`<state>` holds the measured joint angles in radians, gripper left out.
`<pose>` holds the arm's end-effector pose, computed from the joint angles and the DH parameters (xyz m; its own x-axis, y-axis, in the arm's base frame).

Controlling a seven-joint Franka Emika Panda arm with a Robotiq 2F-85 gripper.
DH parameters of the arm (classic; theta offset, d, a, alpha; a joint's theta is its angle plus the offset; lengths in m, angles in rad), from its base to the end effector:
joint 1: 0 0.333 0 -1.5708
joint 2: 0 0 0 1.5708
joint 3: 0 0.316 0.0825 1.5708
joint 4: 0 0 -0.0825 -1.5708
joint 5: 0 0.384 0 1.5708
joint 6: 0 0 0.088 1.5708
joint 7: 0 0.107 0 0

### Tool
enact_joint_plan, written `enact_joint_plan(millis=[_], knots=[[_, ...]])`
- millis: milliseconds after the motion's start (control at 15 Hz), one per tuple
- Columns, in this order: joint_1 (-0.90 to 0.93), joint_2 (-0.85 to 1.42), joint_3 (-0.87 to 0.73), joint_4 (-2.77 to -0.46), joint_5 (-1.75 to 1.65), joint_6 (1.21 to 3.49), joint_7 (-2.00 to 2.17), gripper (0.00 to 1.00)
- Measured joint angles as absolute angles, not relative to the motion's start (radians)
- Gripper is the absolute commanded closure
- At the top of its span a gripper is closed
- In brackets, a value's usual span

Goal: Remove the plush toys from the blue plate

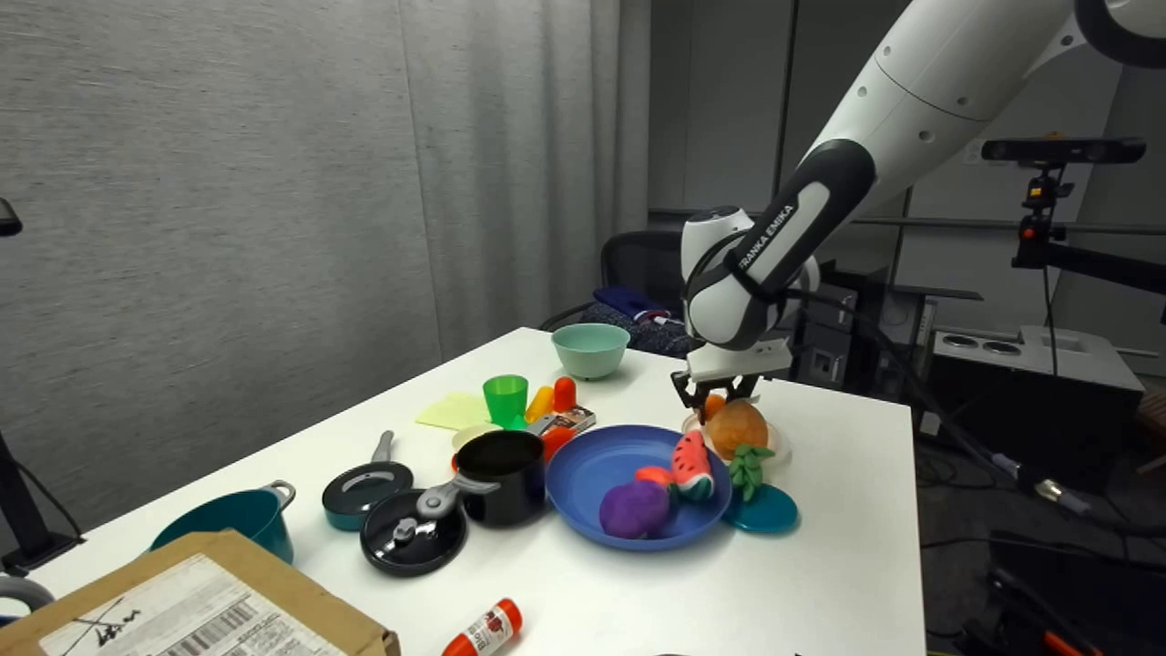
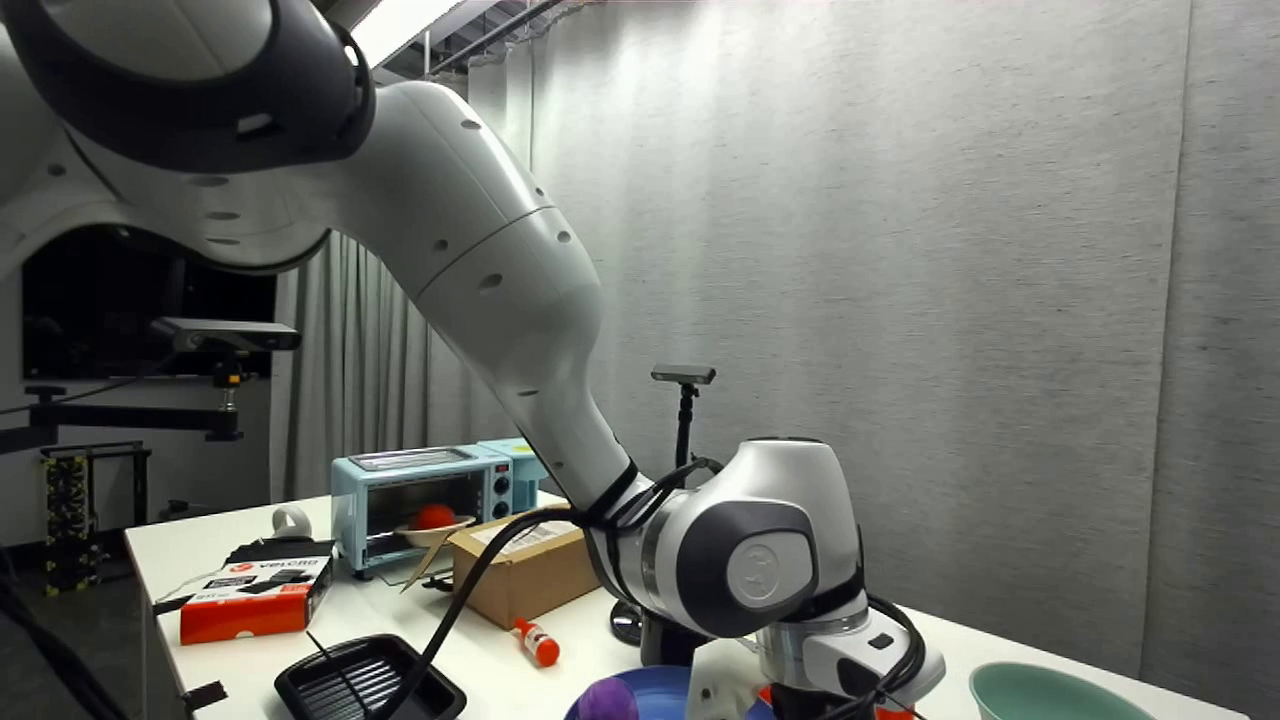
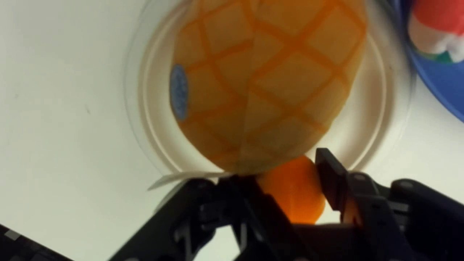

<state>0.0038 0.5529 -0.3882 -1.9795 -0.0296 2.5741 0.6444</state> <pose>0.5789 -0.2246 0.2110 0.5867 -0.7884 0.1849 -0.8098 -0.5718 0.1314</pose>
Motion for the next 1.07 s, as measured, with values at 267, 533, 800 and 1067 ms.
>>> enact_joint_plan(millis=[267, 533, 800, 1067], knots=[[0.004, 0.52, -0.371, -1.962, -0.052, 2.557, 0.578, 0.0], [-0.006, 0.455, -0.35, -1.951, -0.073, 2.49, 0.458, 0.0], [-0.06, 0.422, -0.223, -1.949, 0.049, 2.42, 0.352, 0.0], [-0.057, 0.446, -0.149, -1.944, 0.1, 2.353, 0.364, 0.0]])
